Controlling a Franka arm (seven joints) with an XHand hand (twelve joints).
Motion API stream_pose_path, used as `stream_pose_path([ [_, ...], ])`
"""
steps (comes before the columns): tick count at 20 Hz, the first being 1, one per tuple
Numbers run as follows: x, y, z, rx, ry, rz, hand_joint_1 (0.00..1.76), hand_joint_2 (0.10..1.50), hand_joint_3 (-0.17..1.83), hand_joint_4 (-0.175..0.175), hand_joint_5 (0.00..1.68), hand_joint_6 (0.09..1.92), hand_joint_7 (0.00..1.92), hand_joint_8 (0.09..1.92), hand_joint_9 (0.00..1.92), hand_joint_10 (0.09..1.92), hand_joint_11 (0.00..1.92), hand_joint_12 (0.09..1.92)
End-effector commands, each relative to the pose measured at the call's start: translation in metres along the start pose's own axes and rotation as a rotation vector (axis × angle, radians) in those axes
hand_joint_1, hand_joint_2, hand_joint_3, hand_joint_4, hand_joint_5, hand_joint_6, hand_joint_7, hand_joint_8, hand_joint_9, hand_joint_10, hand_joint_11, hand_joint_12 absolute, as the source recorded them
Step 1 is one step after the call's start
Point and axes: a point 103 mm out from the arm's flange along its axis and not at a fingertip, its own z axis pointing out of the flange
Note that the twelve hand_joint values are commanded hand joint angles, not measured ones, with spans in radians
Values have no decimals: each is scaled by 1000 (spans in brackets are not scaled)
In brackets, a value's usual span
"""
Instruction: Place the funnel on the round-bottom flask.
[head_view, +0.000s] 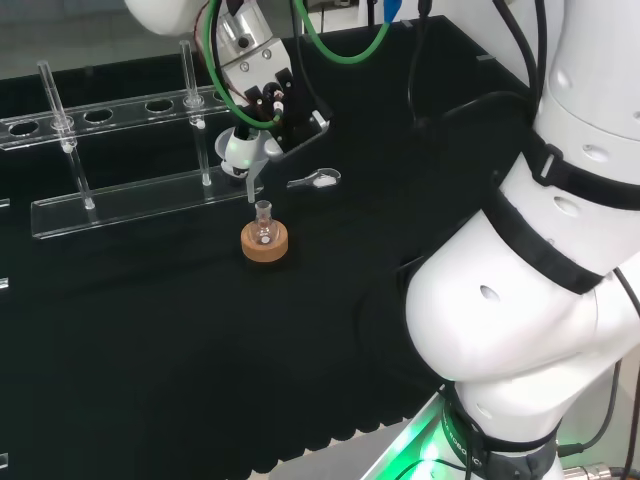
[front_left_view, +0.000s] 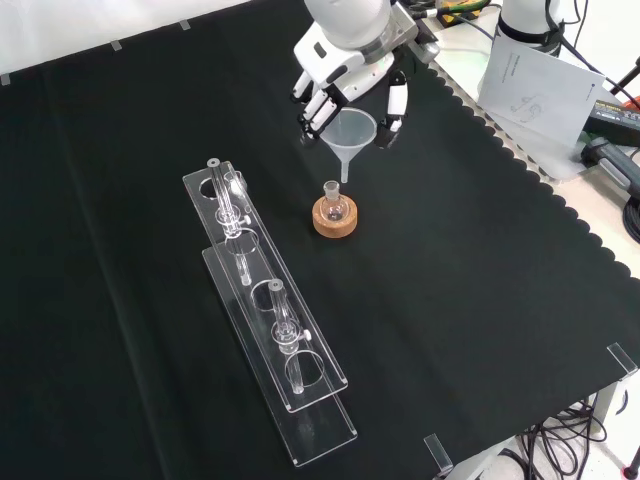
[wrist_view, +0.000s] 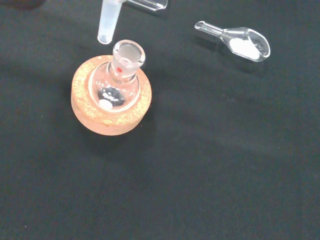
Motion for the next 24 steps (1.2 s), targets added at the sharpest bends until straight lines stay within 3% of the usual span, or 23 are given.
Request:
stream_pose_path([
  [1,-11,12,16,13,-4,26,669,801,507,-59,556,87,658,847,1034,743,542,1281],
  [24,-17,25,21,14,7,24,675,801,507,-60,570,87,653,849,1028,744,551,1276],
])
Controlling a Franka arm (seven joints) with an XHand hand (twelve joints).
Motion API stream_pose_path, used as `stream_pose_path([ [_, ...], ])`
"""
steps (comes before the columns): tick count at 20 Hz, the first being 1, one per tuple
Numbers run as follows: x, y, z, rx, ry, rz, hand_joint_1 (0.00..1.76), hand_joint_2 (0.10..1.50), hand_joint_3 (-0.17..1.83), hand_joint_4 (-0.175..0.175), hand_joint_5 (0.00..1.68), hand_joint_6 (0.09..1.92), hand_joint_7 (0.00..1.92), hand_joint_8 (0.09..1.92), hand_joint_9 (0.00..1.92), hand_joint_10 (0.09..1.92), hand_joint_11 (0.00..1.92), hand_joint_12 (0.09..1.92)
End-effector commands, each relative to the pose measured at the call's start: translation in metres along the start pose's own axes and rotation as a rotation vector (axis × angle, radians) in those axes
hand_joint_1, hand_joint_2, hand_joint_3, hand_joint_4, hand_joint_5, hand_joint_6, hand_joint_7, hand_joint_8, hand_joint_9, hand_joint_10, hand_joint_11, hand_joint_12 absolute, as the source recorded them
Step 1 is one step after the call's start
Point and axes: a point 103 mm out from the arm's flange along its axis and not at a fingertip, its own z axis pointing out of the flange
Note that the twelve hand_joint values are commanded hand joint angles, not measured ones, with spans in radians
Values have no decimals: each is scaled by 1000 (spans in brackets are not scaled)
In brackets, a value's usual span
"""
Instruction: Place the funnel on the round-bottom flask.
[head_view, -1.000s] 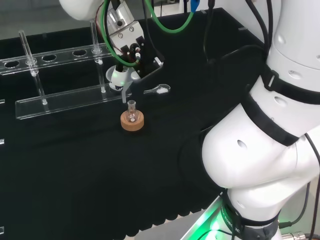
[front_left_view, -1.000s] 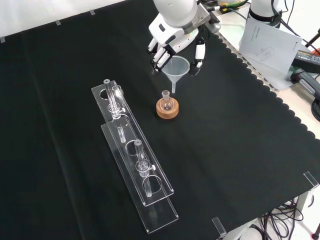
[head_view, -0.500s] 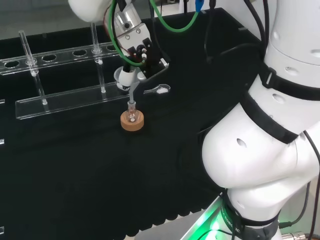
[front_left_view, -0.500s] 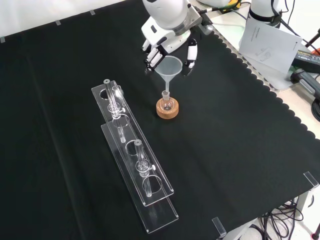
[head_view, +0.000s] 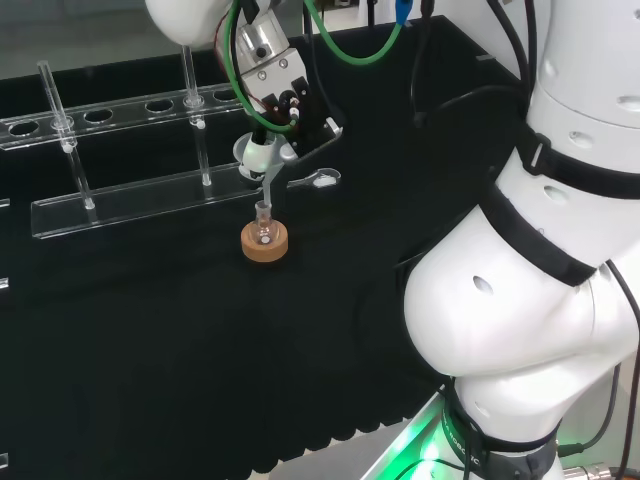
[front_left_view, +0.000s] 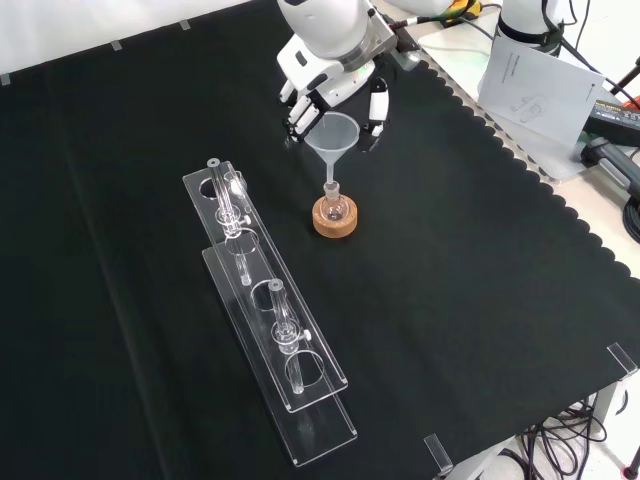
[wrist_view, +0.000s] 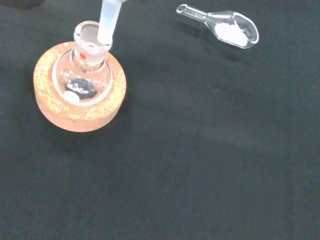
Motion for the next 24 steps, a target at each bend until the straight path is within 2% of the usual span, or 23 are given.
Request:
stream_pose_path([
  [1,3,2,-1,-6,0,-5,676,801,507,-61,570,87,653,849,1027,745,551,1275],
  [24,10,11,15,14,-1,-19,678,802,507,-63,581,87,651,849,1024,746,554,1273],
])
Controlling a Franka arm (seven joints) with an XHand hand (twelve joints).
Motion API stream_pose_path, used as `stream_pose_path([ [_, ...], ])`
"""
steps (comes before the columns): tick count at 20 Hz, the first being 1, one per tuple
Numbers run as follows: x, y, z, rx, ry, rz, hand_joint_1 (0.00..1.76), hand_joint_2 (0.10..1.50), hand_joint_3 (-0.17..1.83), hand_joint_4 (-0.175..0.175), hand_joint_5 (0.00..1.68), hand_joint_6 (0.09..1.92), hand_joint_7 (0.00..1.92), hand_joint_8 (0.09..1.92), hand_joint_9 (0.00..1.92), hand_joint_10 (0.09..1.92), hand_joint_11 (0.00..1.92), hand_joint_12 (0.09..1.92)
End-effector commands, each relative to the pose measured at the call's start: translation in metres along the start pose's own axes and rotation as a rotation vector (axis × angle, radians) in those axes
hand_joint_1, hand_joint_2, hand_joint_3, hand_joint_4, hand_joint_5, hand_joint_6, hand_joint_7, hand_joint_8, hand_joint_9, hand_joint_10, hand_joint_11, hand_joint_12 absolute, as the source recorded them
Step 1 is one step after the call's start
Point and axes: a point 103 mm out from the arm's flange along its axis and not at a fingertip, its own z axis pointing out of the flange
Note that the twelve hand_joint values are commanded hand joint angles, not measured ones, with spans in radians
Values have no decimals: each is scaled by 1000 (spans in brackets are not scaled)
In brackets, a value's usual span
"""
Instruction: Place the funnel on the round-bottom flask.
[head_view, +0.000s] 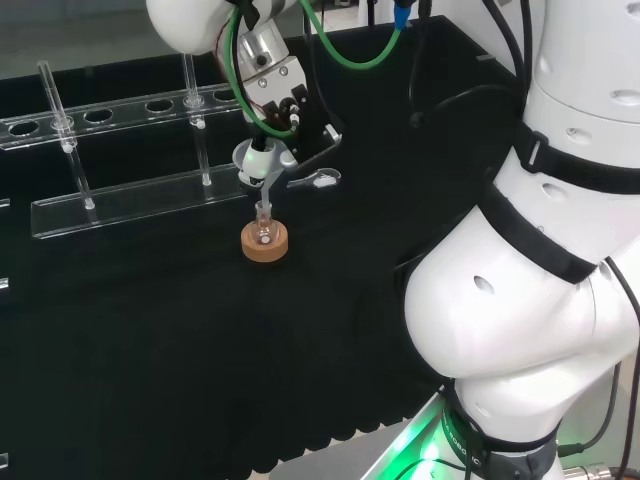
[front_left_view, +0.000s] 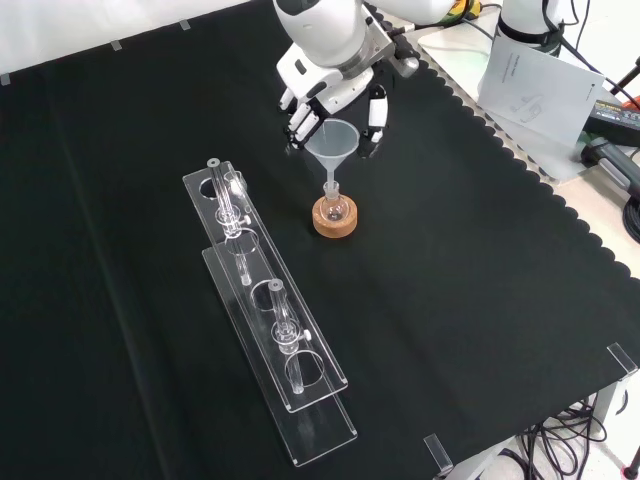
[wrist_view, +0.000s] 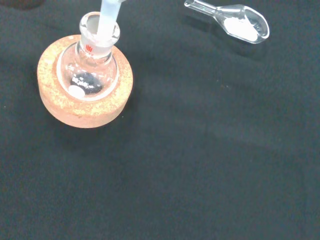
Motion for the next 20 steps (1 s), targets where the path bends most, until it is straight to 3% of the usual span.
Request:
stream_pose_path([
  [1,7,4,6,6,-6,-5,678,802,507,-62,582,87,651,849,1018,744,554,1273],
  [20,14,14,18,46,-16,-13,678,801,505,-61,580,87,619,843,909,697,551,1272],
])
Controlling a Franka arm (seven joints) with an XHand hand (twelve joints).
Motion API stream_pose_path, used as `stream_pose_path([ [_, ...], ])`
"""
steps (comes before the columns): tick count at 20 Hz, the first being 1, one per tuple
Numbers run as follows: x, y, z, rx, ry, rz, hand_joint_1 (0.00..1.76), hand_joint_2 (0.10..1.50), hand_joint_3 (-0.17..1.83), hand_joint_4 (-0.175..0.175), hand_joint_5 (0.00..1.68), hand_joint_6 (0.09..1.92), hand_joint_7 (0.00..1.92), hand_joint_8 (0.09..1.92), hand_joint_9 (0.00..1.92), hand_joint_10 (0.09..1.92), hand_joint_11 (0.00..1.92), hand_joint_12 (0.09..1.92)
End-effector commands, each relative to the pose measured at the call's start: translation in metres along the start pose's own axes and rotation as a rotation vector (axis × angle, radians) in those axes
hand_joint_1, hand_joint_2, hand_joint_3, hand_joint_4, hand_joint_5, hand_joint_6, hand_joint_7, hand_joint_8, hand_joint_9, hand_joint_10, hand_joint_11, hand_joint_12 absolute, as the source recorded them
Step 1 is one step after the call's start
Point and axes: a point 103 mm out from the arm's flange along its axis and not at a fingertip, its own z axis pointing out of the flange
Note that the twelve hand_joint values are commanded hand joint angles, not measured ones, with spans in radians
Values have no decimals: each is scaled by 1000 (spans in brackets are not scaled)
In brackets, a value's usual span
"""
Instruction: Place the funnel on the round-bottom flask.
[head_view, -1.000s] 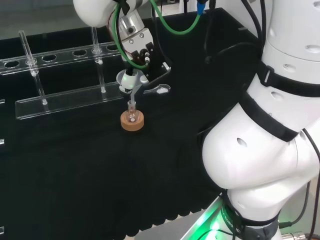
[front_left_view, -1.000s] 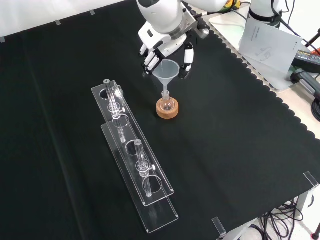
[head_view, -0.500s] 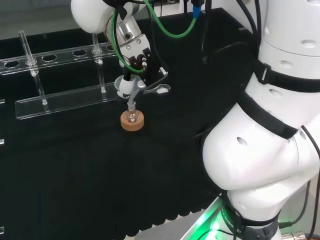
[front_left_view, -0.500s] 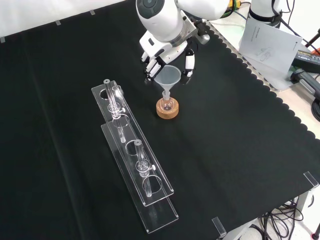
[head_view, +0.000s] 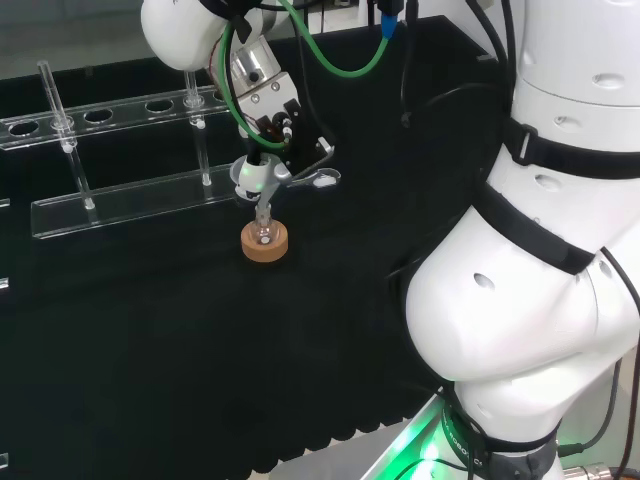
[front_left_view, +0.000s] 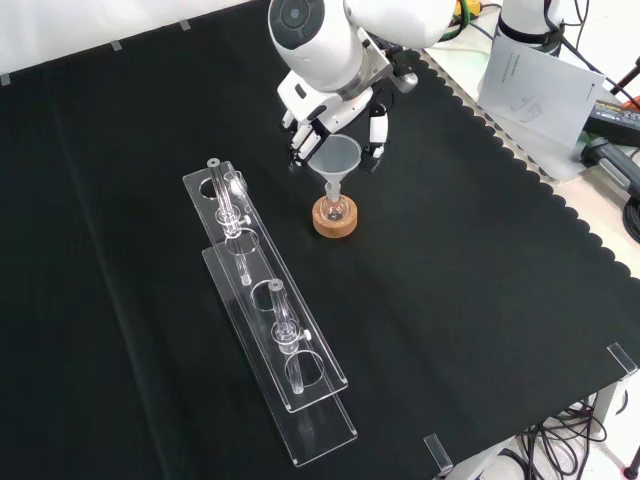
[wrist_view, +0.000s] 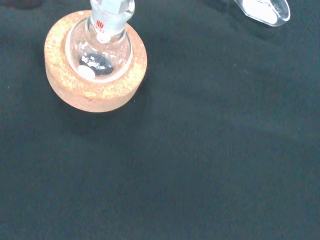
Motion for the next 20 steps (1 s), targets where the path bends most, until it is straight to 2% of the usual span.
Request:
stream_pose_path([
  [1,0,1,3,5,3,-2,678,801,505,-61,579,87,616,842,904,695,550,1272],
  [20,3,2,5,16,-9,-2,658,771,494,-58,533,87,457,834,696,662,461,1305],
])
